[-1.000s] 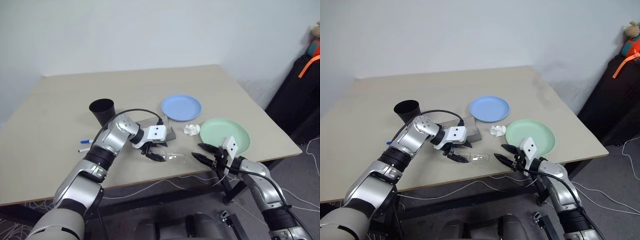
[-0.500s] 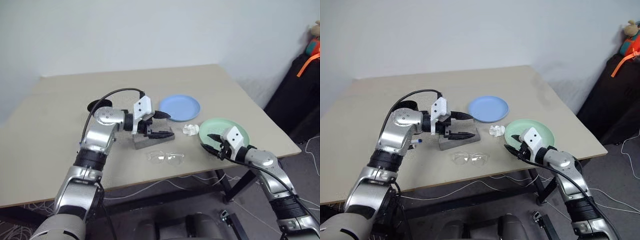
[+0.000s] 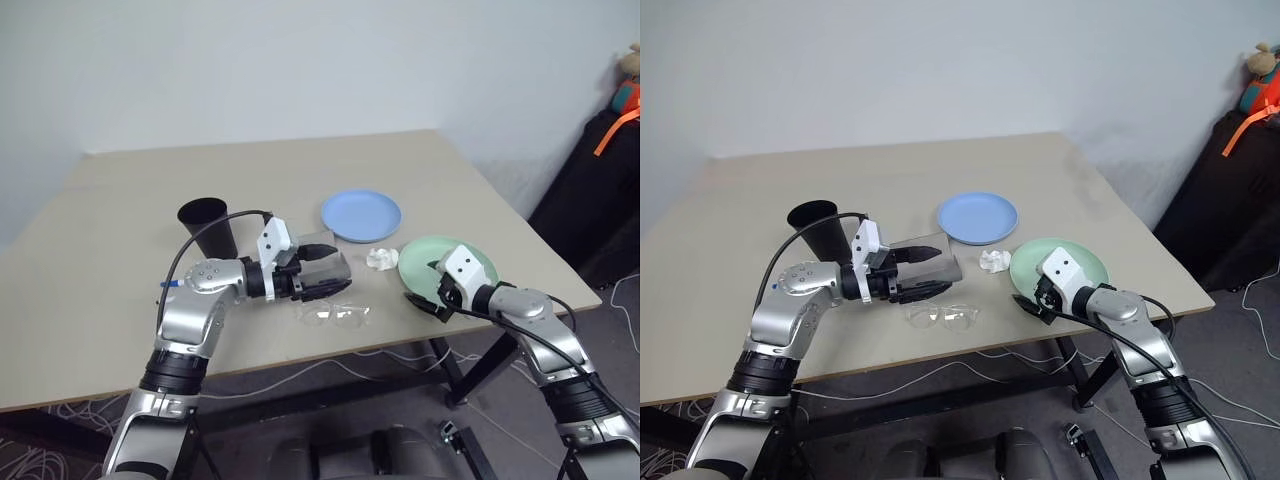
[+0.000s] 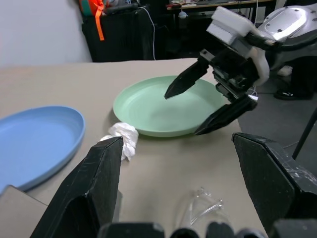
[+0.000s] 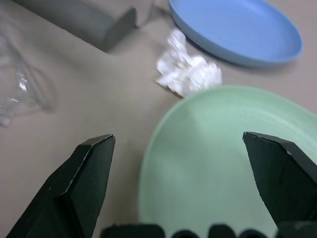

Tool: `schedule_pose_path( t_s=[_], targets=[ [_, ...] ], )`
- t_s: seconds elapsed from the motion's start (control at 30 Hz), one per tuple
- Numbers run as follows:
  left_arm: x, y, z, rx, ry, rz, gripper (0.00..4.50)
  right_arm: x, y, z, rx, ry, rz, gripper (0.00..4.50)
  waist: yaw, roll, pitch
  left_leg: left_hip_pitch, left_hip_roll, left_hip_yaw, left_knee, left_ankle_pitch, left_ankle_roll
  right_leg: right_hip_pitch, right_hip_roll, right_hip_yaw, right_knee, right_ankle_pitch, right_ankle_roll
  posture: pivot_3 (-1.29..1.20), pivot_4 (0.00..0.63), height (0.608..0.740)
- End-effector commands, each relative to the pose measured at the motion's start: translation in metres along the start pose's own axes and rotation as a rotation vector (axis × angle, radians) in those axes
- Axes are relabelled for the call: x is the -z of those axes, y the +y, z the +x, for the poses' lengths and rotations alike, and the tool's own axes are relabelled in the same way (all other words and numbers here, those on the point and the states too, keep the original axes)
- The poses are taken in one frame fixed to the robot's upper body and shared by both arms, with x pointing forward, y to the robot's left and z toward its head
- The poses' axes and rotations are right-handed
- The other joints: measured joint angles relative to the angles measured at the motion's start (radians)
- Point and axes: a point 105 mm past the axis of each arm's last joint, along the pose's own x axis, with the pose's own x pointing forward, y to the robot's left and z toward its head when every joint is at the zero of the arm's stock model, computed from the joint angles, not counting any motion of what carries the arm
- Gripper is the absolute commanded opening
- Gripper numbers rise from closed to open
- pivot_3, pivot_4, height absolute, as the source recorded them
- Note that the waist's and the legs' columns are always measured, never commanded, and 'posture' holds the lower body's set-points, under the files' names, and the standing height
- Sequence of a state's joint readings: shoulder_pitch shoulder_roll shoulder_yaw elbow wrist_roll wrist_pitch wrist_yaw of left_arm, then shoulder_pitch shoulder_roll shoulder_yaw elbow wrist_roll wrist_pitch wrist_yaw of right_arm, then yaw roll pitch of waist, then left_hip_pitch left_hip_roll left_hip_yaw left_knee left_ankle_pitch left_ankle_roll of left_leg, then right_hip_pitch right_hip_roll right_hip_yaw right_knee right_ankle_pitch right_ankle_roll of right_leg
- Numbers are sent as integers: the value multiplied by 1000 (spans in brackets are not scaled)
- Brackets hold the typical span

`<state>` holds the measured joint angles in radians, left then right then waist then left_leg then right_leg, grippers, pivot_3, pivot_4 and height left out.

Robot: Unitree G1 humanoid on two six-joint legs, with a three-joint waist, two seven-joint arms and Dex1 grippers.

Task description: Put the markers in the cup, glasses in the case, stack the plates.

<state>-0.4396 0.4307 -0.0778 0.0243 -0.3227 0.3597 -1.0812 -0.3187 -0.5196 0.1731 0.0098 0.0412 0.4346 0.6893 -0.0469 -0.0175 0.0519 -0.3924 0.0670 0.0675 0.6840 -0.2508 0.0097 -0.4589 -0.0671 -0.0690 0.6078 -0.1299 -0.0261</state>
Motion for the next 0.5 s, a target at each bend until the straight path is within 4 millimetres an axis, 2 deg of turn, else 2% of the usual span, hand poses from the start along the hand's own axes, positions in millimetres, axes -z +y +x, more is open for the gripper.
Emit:
schedule_pose_path(
  t_s=[0.03, 0.2, 0.33, 0.43, 0.5],
  targets=[
    [-14, -5, 5, 13, -40, 38, 3726, -7, -5, 5, 72, 26, -23, 4478, 0, 0, 0, 0, 0, 0, 0, 0, 0, 0, 0, 0, 0, 0, 0, 0, 0, 740],
    [-14, -8, 8, 22, -40, 34, 3726, -2, 2, 12, 95, 69, -20, 4478, 0, 0, 0, 0, 0, 0, 0, 0, 1, 0, 0, 0, -1, 0, 0, 0, 0, 740],
    [-13, -9, 10, 30, -37, 34, 3726, 5, 0, 14, 157, 112, -61, 4478, 0, 0, 0, 0, 0, 0, 0, 0, 0, 0, 0, 0, 0, 0, 0, 0, 0, 740],
    [-12, -10, 11, 35, -37, 33, 3726, 5, -3, 13, 181, 121, -66, 3865, 0, 0, 0, 0, 0, 0, 0, 0, -1, 0, 0, 0, -1, 0, 0, 0, 0, 740],
    [-11, -11, 12, 38, -36, 31, 3726, 4, -4, 13, 194, 122, -67, 3167, 0, 0, 0, 0, 0, 0, 0, 0, 0, 0, -1, 0, -1, 0, 0, 0, 0, 740]
  ],
)
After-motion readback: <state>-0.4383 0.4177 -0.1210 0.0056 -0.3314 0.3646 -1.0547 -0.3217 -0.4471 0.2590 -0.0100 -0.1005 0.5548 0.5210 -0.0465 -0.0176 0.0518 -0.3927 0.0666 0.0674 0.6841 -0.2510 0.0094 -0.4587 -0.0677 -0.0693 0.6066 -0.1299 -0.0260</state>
